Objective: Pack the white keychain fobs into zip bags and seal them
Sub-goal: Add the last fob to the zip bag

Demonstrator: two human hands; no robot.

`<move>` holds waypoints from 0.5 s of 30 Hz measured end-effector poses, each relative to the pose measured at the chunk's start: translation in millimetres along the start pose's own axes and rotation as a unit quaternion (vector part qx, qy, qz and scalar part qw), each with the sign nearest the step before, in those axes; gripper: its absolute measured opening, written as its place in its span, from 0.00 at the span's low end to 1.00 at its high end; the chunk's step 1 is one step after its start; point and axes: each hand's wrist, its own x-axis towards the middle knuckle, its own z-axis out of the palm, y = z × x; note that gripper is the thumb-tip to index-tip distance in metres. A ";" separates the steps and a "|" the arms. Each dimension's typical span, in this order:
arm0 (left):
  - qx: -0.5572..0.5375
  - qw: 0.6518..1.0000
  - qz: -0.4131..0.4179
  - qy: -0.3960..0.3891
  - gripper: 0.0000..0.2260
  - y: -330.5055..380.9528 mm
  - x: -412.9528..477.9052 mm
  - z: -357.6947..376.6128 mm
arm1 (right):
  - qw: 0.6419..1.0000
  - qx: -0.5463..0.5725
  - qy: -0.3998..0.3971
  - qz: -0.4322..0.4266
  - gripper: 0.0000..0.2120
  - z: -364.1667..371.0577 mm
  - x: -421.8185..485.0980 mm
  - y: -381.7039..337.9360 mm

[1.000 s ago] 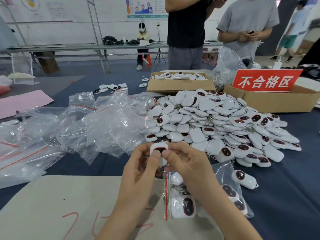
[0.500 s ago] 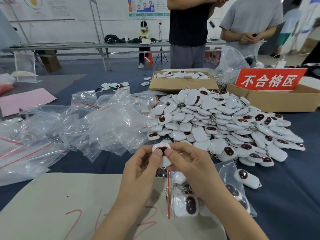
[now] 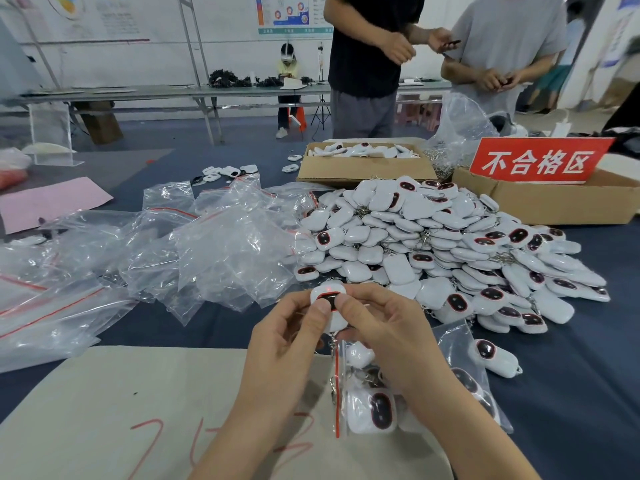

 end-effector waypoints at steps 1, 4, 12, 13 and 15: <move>-0.001 1.000 0.002 0.000 0.07 0.1 0.3 0.0 | 1.000 -0.001 -0.002 -0.004 0.05 0.0 -0.4 -0.7; 0.000 1.000 0.002 0.000 0.07 0.0 0.8 -0.5 | 1.000 -0.004 -0.005 -0.011 0.05 0.1 -0.4 -0.8; -0.011 1.000 0.014 -0.025 0.10 -1.5 -0.1 1.3 | 0.999 0.006 -0.037 -0.010 0.07 -5.0 1.8 0.5; -0.011 1.000 0.016 -0.017 0.10 -1.7 0.6 0.8 | 0.999 -0.003 -0.052 -0.016 0.09 -5.0 1.6 -0.5; -0.006 1.000 0.017 -0.006 0.11 -2.2 1.7 0.0 | 0.997 -0.009 -0.070 -0.023 0.12 -4.6 1.7 -1.4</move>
